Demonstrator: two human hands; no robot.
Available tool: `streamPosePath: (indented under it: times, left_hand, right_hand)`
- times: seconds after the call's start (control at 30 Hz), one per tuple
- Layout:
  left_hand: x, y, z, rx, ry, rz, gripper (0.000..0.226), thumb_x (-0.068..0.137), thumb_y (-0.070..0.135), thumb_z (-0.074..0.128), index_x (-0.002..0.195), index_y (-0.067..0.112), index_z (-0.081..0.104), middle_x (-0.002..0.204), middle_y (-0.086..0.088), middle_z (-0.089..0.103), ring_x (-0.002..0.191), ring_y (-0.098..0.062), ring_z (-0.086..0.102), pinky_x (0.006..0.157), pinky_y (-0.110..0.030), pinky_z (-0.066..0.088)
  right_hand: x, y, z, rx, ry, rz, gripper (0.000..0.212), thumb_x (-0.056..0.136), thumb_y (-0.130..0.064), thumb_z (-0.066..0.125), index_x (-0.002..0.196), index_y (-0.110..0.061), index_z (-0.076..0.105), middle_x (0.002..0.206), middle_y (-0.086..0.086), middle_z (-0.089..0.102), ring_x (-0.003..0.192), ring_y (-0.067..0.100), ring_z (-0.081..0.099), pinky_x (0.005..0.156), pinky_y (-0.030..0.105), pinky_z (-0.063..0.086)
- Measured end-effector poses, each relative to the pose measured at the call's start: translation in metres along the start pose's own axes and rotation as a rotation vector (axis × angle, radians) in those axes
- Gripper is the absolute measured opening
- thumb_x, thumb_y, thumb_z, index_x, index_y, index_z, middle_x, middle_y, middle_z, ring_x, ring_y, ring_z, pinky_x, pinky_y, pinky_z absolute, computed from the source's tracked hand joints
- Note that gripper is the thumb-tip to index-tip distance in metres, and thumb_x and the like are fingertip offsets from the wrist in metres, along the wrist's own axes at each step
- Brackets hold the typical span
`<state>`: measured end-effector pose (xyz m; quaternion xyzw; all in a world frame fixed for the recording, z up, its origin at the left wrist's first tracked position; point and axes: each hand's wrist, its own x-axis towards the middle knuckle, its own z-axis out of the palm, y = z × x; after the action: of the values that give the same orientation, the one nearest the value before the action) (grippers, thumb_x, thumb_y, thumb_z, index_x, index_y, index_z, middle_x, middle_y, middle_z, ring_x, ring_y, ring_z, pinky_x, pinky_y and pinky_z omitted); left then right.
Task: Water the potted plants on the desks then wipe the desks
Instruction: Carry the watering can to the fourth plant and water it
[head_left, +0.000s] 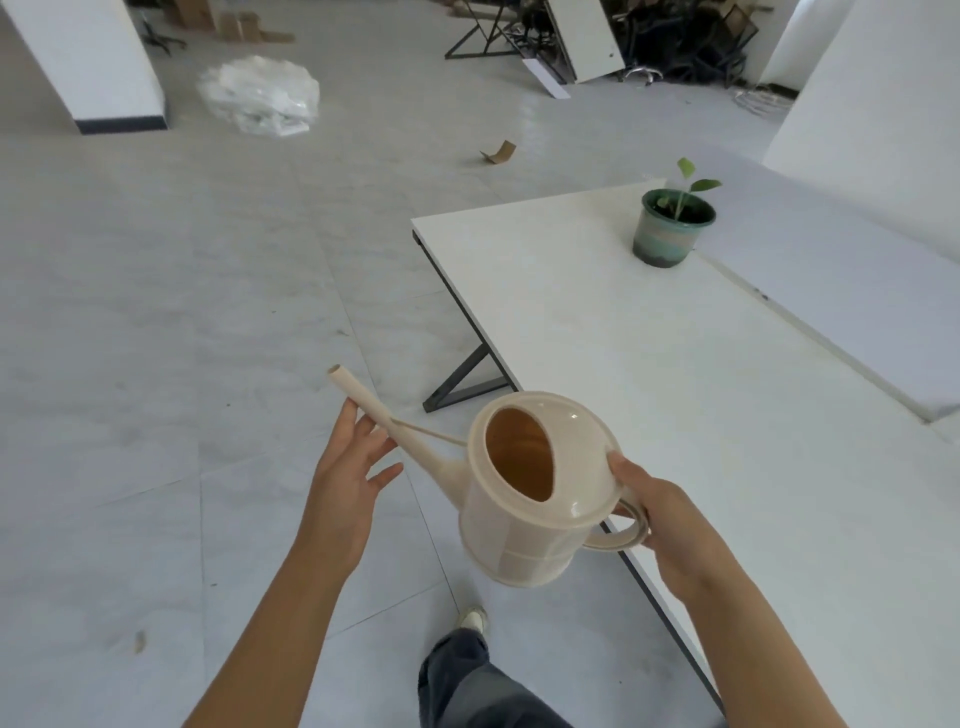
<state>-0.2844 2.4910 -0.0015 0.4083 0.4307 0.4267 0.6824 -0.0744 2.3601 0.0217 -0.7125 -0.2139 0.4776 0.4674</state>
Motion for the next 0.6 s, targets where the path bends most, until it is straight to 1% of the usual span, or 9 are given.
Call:
streamPosePath:
  times: [0.03, 0.13, 0.23, 0.33, 0.4, 0.47, 0.53, 0.6]
  left_hand:
    - [0.014, 0.004, 0.002, 0.006, -0.002, 0.002, 0.051, 0.094, 0.023, 0.041, 0.143, 0.030, 0.027, 0.132, 0.007, 0.049, 0.120, -0.022, 0.051, 0.095, -0.041, 0.041]
    - [0.058, 0.015, 0.007, 0.026, 0.009, -0.001, 0.053, 0.093, 0.023, 0.043, 0.143, 0.030, 0.025, 0.143, 0.003, 0.043, 0.126, -0.024, 0.047, 0.100, -0.044, 0.038]
    - [0.102, 0.022, 0.015, 0.016, 0.043, 0.004, 0.054, 0.094, 0.021, 0.043, 0.144, 0.029, 0.025, 0.145, 0.001, 0.041, 0.128, -0.026, 0.045, 0.100, -0.045, 0.038]
    - [0.142, 0.029, 0.024, -0.005, 0.062, 0.000, 0.053, 0.094, 0.022, 0.042, 0.143, 0.028, 0.026, 0.141, 0.001, 0.043, 0.126, -0.026, 0.046, 0.098, -0.045, 0.038]
    - [0.168, 0.034, 0.028, -0.023, 0.064, -0.010, 0.052, 0.094, 0.023, 0.040, 0.143, 0.027, 0.026, 0.136, 0.001, 0.045, 0.123, -0.026, 0.047, 0.098, -0.044, 0.038]
    - [0.195, 0.039, 0.033, -0.014, 0.054, -0.011, 0.052, 0.093, 0.024, 0.039, 0.144, 0.027, 0.025, 0.135, 0.002, 0.044, 0.124, -0.027, 0.047, 0.097, -0.044, 0.038]
    - [0.223, 0.042, 0.038, 0.010, 0.032, -0.013, 0.052, 0.093, 0.026, 0.039, 0.143, 0.028, 0.025, 0.139, 0.001, 0.043, 0.124, -0.026, 0.046, 0.097, -0.044, 0.038]
    - [0.252, 0.042, 0.044, 0.044, -0.005, -0.012, 0.055, 0.091, 0.029, 0.041, 0.143, 0.030, 0.025, 0.144, 0.001, 0.040, 0.125, -0.027, 0.046, 0.098, -0.044, 0.038]
  right_hand:
    - [0.015, -0.009, 0.001, 0.003, -0.005, -0.005, 0.034, 0.087, -0.039, 0.048, 0.075, -0.017, 0.071, 0.073, -0.010, 0.073, 0.088, 0.007, 0.061, 0.081, 0.029, 0.039]
    - [0.061, -0.035, 0.006, 0.013, -0.020, -0.006, 0.032, 0.087, -0.037, 0.049, 0.079, -0.015, 0.071, 0.079, -0.009, 0.072, 0.088, 0.003, 0.061, 0.090, 0.032, 0.032]
    - [0.103, -0.058, 0.013, 0.014, -0.060, -0.009, 0.032, 0.087, -0.037, 0.049, 0.082, -0.015, 0.072, 0.078, -0.013, 0.074, 0.084, -0.004, 0.062, 0.092, 0.032, 0.033]
    - [0.137, -0.079, 0.020, 0.033, -0.077, 0.007, 0.032, 0.086, -0.039, 0.051, 0.087, -0.014, 0.071, 0.091, -0.006, 0.072, 0.094, 0.003, 0.060, 0.097, 0.035, 0.033]
    - [0.154, -0.092, 0.025, 0.043, -0.078, 0.010, 0.033, 0.078, -0.045, 0.059, 0.087, -0.016, 0.070, 0.094, -0.004, 0.071, 0.098, 0.007, 0.060, 0.095, 0.034, 0.033]
    - [0.171, -0.103, 0.029, 0.045, -0.062, 0.011, 0.037, 0.068, -0.048, 0.066, 0.086, -0.016, 0.071, 0.092, -0.005, 0.072, 0.096, 0.006, 0.061, 0.091, 0.033, 0.033]
    - [0.189, -0.113, 0.033, 0.047, -0.021, 0.022, 0.037, 0.068, -0.047, 0.064, 0.085, -0.015, 0.072, 0.088, -0.007, 0.073, 0.093, 0.005, 0.062, 0.087, 0.031, 0.034]
    - [0.207, -0.121, 0.037, 0.051, 0.022, 0.031, 0.044, 0.066, -0.051, 0.056, 0.084, -0.015, 0.073, 0.088, -0.007, 0.074, 0.095, 0.007, 0.063, 0.087, 0.032, 0.035]
